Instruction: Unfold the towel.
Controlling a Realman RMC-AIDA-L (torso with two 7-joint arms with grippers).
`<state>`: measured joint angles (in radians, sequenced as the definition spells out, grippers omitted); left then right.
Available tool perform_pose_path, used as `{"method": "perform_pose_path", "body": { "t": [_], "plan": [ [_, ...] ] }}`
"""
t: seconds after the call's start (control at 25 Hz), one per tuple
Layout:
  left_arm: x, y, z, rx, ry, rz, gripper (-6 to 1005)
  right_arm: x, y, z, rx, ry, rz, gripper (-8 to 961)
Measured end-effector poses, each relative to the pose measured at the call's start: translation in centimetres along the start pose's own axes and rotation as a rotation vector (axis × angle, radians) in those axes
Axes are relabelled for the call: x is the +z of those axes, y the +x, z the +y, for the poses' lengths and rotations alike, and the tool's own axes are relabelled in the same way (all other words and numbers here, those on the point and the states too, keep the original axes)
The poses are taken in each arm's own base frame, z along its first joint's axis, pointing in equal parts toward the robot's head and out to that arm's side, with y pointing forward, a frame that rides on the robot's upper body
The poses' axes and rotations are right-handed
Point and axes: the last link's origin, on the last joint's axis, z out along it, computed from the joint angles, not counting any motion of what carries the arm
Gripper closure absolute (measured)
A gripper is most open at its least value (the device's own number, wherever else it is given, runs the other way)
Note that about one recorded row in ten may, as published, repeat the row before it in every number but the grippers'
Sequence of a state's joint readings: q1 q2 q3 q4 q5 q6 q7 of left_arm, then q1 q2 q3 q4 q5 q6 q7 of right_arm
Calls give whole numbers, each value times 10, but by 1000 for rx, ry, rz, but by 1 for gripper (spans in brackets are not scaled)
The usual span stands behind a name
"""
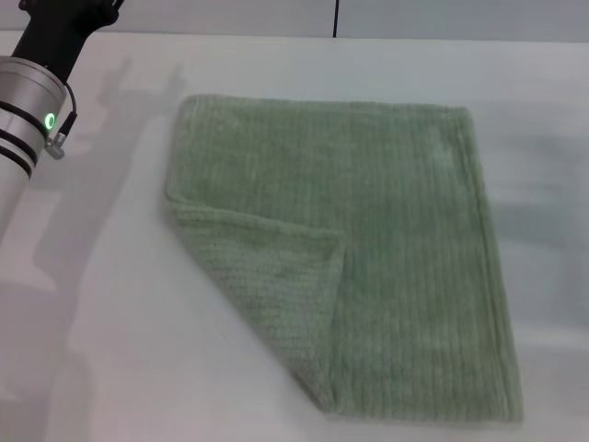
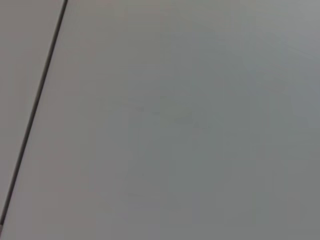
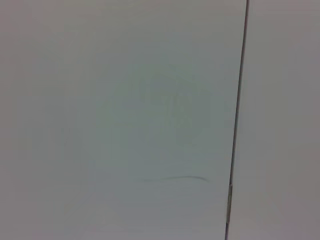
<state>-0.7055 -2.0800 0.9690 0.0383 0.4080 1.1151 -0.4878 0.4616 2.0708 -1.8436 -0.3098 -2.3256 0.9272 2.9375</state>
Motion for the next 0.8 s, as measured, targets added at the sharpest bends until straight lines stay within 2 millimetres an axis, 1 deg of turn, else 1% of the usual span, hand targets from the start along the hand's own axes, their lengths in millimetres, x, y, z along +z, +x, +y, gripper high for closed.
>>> {"method": "perform_pose_path", "body": {
  "t": [0.8],
  "plan": [
    [1, 0, 3, 7, -17, -5, 163, 0, 0, 1, 0, -2, 1, 340]
  ]
}}
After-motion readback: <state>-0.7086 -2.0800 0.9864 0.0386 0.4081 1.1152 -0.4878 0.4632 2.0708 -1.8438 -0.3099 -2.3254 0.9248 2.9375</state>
